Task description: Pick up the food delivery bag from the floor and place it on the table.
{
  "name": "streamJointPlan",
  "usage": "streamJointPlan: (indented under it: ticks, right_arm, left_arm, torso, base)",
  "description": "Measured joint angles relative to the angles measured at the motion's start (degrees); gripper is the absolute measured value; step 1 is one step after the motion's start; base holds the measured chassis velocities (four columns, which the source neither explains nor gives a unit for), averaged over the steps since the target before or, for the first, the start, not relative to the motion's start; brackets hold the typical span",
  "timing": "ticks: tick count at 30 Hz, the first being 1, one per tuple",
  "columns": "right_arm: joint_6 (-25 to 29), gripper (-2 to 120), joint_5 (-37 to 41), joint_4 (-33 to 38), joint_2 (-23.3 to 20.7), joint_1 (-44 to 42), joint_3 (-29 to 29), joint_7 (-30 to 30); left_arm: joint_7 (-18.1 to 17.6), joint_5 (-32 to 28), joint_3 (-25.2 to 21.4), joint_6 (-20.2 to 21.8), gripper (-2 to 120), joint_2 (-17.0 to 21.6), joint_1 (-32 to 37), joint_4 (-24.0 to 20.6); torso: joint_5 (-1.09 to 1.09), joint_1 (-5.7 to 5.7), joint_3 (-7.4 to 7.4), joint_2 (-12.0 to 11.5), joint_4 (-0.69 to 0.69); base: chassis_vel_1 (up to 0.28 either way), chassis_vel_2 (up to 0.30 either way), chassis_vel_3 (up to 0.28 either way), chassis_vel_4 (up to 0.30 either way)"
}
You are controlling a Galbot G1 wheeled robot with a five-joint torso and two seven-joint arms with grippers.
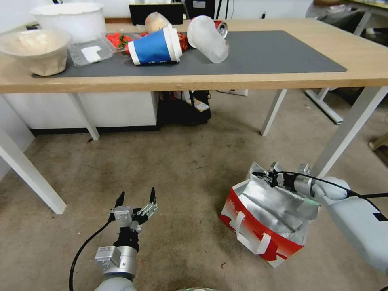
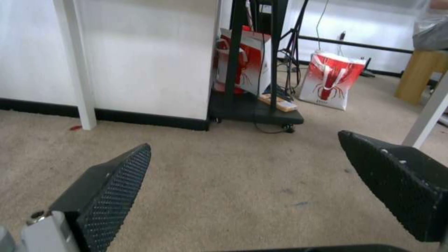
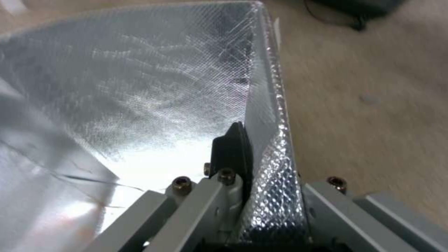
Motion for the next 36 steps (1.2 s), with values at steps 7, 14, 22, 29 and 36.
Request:
streamJointPlan:
  ticks: [7,14,22,29,36]
  right_arm:
    - [0.39,0,4.74,5.46,-1.56,-2.46,1.9,-3.68]
    - [-2.33,0,13.86,17.66,-4.2,-8.39,6.41,-11.75]
    - [-7.64,0,24.65,26.95,-6.36,-12.31,11.5,-16.76]
    - [-10.84,0,34.01,30.28,-6.56,-12.87,13.67,-18.82]
    - [-12.54,0,39.55,31.14,-5.29,-14.25,15.51,-20.01]
  left_arm:
    - [0.15,-0.47,0.0,-0.19,100,-0.08,-0.2,0.03]
    - [0.42,-1.73,-0.41,-0.8,100,-0.06,-0.34,0.09]
    - [0.47,-2.3,-0.98,-0.58,100,-0.04,-0.6,-0.4]
    - [0.22,-2.64,-1.18,-0.13,100,0.01,-0.55,-0.82]
    - [0.12,-2.85,-1.33,0.01,100,-0.24,-0.45,-1.1]
  torso:
    - [0.0,0.0,0.0,0.0,0.0]
    - [0.0,0.0,0.0,0.0,0.01]
    - [0.0,0.0,0.0,0.01,0.0]
    - [-0.01,0.0,0.0,0.01,0.0]
    - [0.0,0.0,0.0,0.01,0.01]
  base:
    - [0.0,0.0,0.0,0.0]
    - [0.0,0.0,0.0,0.0]
    - [0.0,0.0,0.0,0.0]
    - [0.0,0.0,0.0,0.0]
    - [0.0,0.0,0.0,0.0]
